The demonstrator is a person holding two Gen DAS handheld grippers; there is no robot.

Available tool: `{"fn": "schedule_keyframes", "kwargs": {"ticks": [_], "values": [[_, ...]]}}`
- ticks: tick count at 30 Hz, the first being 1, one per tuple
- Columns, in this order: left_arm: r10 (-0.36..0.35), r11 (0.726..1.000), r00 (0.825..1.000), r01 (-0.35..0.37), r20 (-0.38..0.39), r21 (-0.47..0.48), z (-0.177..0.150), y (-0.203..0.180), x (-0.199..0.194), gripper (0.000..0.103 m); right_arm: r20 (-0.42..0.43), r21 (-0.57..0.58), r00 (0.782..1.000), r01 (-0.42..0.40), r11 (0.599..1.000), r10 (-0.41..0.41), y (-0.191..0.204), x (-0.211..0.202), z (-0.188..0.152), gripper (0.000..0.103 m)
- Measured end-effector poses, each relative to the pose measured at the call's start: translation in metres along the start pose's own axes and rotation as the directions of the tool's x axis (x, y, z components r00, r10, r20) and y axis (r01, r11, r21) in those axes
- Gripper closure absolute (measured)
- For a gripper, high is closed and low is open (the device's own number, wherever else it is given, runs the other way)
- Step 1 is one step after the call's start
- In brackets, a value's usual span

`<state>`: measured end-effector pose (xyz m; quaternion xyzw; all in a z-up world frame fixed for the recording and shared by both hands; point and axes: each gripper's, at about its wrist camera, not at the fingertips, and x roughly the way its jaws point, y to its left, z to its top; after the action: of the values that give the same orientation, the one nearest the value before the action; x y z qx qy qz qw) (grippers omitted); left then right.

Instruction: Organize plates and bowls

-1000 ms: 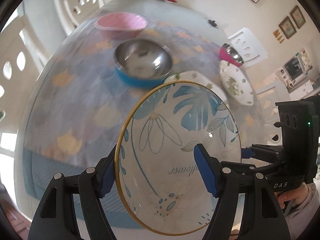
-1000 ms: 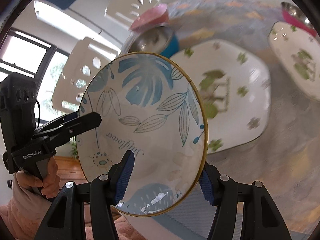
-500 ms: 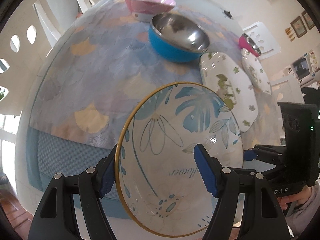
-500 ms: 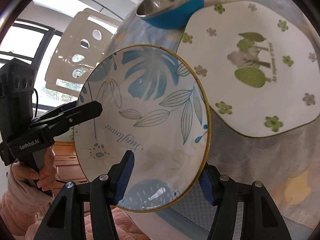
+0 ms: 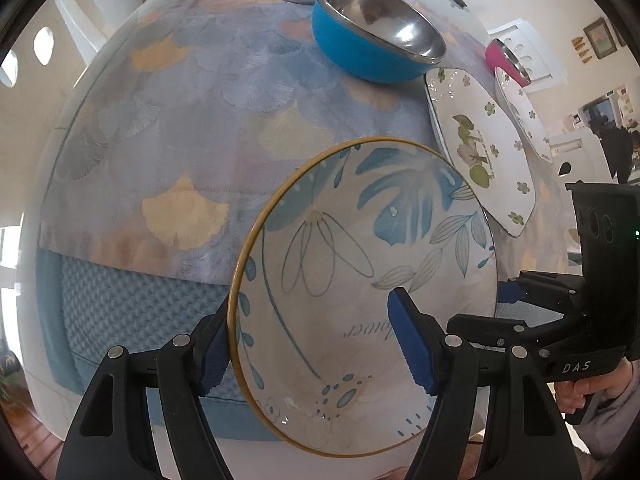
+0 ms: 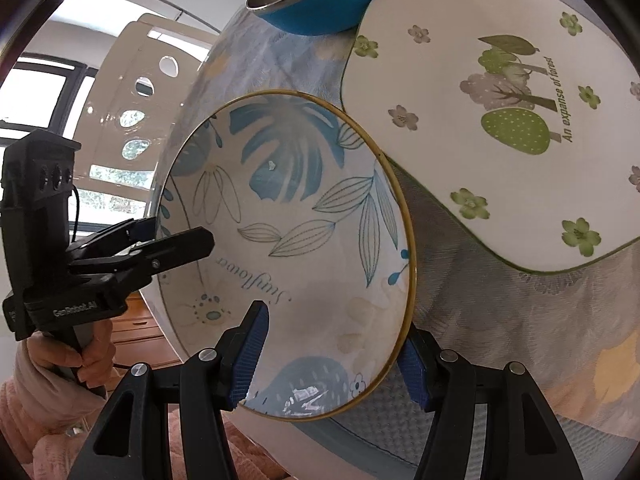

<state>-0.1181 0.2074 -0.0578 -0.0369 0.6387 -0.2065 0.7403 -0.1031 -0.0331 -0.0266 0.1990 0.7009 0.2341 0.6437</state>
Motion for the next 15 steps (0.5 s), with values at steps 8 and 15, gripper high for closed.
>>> {"fn": "schedule_keyframes", "kwargs": {"ticks": [8, 15], "values": [[0.016, 0.998, 0.999, -0.014, -0.046, 0.055, 0.013, -0.002, 0.011, 0.034, 0.046, 0.100, 0.998, -0.037, 0.994, 0.032, -0.015, -0.007, -0.003, 0.043], [0.005, 0.997, 0.998, -0.001, -0.062, 0.079, 0.025, -0.007, 0.017, 0.034, 0.061, 0.158, 0.997, -0.046, 0.986, 0.037, -0.020, -0.016, -0.004, 0.044]]}}
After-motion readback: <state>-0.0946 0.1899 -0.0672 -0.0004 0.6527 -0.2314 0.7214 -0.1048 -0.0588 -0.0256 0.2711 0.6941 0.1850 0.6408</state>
